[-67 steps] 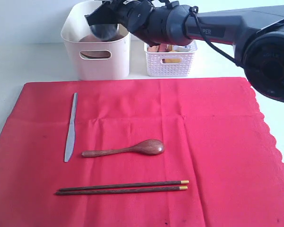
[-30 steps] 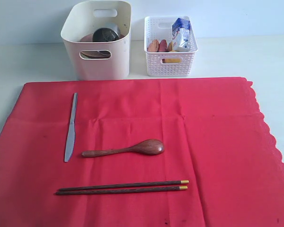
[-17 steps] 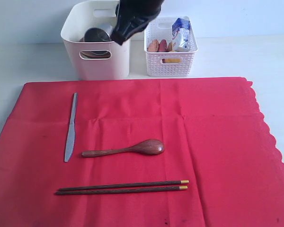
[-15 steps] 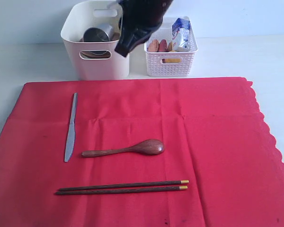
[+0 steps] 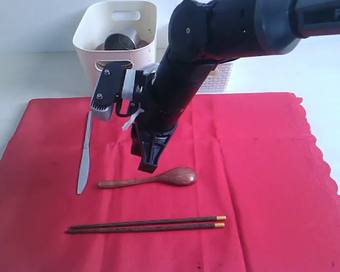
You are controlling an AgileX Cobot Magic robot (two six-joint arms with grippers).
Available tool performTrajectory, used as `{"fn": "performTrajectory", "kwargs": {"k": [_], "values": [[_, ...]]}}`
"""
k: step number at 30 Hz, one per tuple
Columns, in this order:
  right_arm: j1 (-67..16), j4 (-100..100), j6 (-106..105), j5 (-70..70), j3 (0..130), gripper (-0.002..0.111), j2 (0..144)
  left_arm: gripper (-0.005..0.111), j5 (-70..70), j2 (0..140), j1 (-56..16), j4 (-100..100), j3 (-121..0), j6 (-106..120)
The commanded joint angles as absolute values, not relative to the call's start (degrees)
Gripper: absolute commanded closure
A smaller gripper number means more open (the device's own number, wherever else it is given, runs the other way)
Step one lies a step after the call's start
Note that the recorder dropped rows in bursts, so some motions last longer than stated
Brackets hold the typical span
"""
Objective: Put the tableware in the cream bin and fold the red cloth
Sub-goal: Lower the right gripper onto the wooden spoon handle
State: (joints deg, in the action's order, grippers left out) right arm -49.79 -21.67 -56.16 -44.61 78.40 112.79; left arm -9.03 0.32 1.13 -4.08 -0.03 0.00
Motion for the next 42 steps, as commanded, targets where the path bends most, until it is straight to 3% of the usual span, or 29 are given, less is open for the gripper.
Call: {"fn": "performTrajectory", "kwargs": {"k": [1,5,12,32,35,42], "values": [[-50.0,-20.8,-57.0,-43.8,78.1,0.063,115.7,0.107,-8.9,0.0,1.3,-4.2,0.0,0.0],[-50.0,-20.3,-57.6,-45.3,78.1,0.057,116.0,0.107,-8.9,0.0,1.3,-4.2,0.0,0.0],[-50.0,-19.7,-58.9,-50.0,78.1,0.057,116.0,0.107,-8.9,0.0,1.3,-4.2,0.0,0.0],[-52.3,-10.9,-60.2,-45.3,78.2,0.057,122.1,0.107,-8.9,0.0,1.3,-4.2,0.0,0.0],[-52.3,-10.1,-59.9,-45.3,78.2,0.066,122.1,0.107,-8.9,0.0,1.3,-4.2,0.0,0.0],[-52.3,-9.9,-60.0,-44.7,78.2,0.105,122.1,0.107,-8.9,0.0,1.3,-4.2,0.0,0.0]]}}
